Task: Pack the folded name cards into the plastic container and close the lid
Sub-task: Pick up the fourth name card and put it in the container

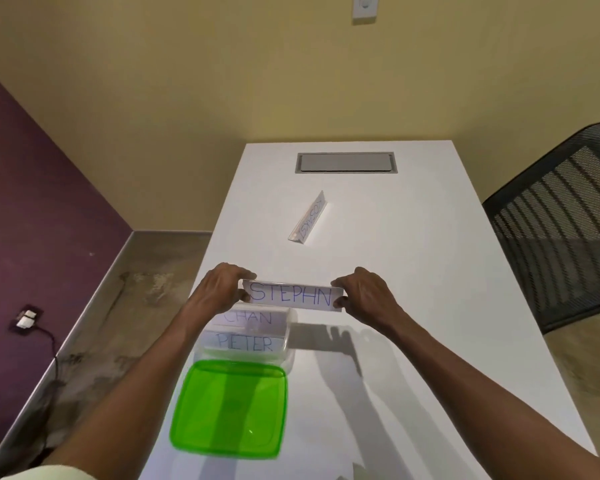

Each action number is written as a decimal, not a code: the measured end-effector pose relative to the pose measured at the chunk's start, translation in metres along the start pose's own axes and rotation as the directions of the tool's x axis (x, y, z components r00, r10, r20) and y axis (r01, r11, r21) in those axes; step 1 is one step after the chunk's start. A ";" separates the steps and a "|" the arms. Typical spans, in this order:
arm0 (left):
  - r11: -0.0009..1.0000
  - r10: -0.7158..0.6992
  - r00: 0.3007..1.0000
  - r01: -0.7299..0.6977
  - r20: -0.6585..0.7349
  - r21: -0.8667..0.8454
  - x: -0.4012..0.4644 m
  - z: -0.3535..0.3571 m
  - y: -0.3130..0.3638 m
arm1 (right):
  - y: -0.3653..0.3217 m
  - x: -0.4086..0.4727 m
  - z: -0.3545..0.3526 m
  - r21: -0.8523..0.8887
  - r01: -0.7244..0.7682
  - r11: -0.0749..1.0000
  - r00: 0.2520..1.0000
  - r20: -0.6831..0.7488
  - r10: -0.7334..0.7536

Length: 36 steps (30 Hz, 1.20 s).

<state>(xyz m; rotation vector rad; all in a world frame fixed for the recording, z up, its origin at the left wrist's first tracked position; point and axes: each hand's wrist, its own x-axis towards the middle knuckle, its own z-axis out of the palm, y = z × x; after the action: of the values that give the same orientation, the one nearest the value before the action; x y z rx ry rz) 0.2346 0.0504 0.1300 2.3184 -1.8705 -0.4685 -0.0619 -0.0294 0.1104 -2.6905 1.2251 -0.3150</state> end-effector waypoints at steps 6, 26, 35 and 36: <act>0.999 -0.044 0.998 0.045 -0.036 0.009 -0.011 -0.006 -0.046 | -0.047 0.019 0.017 -0.090 0.043 0.995 0.998 0.058 -0.037; 0.945 -0.058 0.995 0.028 0.084 0.325 0.013 0.015 -0.105 | -0.105 0.071 0.070 -0.127 0.172 0.977 0.959 0.249 -0.136; 0.877 0.038 0.991 -0.093 0.125 0.472 0.021 0.034 -0.104 | -0.112 0.074 0.076 -0.150 0.247 0.957 0.937 0.290 -0.197; 0.860 0.047 0.990 -0.109 0.136 0.498 0.022 0.036 -0.104 | -0.114 0.075 0.078 -0.176 0.268 0.947 0.932 0.296 -0.209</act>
<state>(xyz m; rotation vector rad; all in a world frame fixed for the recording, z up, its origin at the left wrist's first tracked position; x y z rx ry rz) 0.3236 0.0560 0.0624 2.5486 -2.3739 -0.1084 0.0886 -0.0075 0.0715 -2.9446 0.8965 0.1702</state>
